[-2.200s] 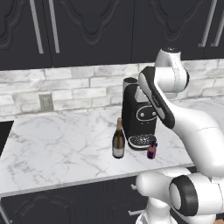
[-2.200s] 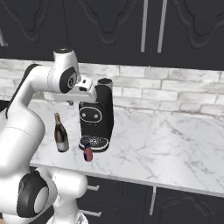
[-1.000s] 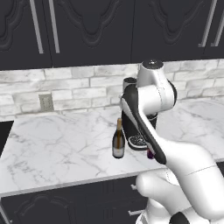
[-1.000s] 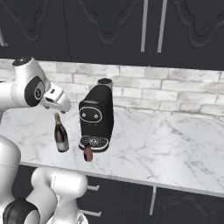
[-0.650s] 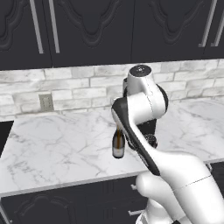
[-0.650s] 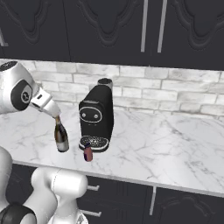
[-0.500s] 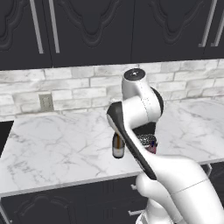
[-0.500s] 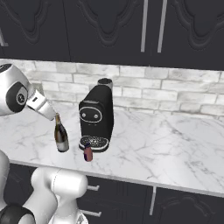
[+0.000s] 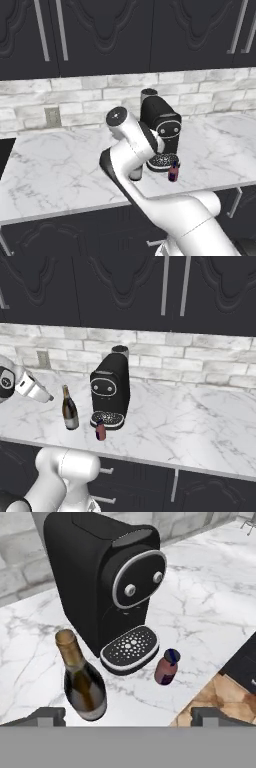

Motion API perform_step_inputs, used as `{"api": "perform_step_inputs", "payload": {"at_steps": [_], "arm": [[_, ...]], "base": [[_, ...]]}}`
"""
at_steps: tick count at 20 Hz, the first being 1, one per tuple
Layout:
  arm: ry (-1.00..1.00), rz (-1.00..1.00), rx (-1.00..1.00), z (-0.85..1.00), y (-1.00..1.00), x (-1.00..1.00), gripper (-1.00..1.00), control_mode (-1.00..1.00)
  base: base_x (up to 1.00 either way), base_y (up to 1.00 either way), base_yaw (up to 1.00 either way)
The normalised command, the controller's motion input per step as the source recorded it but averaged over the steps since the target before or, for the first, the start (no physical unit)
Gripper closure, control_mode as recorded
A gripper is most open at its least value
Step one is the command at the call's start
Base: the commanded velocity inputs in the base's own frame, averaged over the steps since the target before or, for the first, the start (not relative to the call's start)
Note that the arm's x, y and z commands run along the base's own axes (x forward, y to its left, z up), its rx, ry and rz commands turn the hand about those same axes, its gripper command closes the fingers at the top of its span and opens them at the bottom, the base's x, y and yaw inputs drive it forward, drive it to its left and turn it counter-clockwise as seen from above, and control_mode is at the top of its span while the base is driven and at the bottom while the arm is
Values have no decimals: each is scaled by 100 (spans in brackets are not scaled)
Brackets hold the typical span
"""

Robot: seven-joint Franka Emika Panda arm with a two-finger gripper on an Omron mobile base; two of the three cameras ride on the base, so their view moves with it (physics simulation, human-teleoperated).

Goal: There is a wine glass and glass cup on the dining counter. Place the wine bottle next to the wine glass and the juice bottle next to the glass cup.

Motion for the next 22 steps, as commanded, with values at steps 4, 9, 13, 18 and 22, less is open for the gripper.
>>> {"api": "perform_step_inputs", "payload": {"at_steps": [4,9,13,18,22], "arm": [[-14,-17,-14,-34,19,9,-100,-100],[0,-9,0,-18,8,0,-100,-100],[-6,0,0,-19,0,3,-100,-100],[-15,4,-9,-22,-1,14,-100,-100],[-15,0,-14,-24,-1,18,-100,-100]], "base": [[0,0,0],[0,0,0],[0,0,0],[0,0,0],[0,0,0]]}}
